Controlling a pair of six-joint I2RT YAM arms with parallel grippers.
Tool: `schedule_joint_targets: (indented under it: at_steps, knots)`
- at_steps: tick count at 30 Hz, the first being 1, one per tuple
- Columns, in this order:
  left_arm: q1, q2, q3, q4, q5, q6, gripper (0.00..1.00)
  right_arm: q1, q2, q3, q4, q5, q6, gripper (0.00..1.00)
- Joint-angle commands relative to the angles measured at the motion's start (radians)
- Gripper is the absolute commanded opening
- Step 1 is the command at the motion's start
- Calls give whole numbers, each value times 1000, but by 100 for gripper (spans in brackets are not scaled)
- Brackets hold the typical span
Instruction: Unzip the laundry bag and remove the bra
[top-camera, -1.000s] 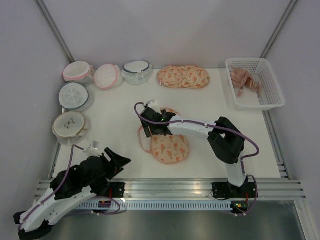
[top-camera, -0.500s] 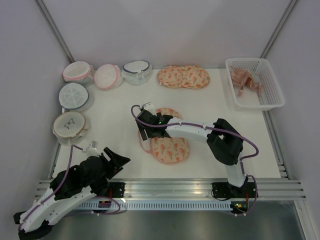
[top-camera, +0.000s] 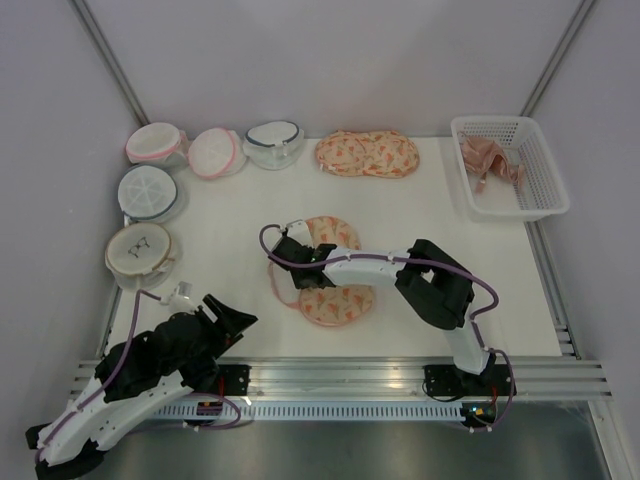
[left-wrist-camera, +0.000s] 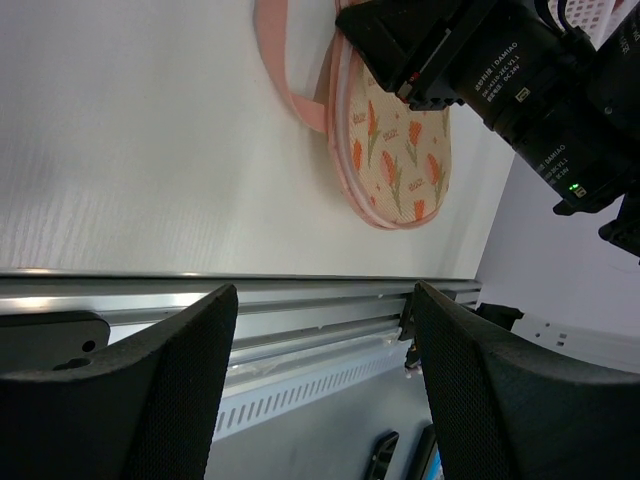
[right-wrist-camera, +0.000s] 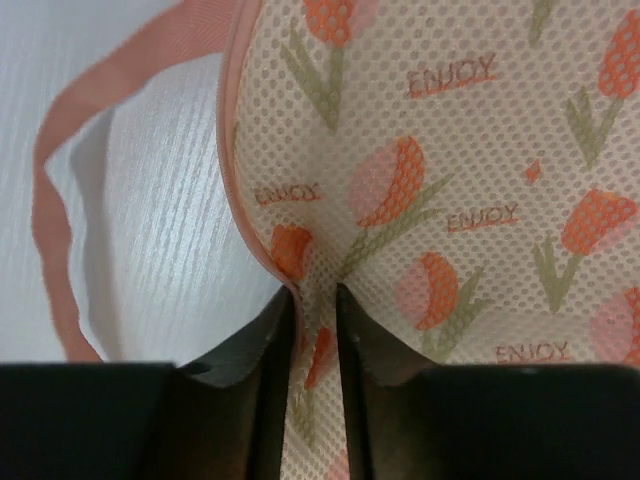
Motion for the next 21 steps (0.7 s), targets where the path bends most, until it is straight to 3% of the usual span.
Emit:
schedule_joint_targets:
  at_steps: [1, 3, 6, 20, 21]
  knots:
    - [-1, -74, 33, -40, -24, 11, 76, 2, 33, -77, -14, -28, 33, 28]
    - [-1, -74, 35, -41, -24, 9, 76, 0, 27, -92, -14, -14, 31, 12]
    - [-1, -74, 36, -47, -25, 11, 76, 2, 18, -103, -24, 3, 31, 1]
    - [-1, -74, 35, -38, -31, 0, 76, -38, -88, -216, -36, 51, 33, 0]
    - [-1, -74, 33, -37, -31, 0, 76, -41, -117, -227, -18, 40, 26, 8]
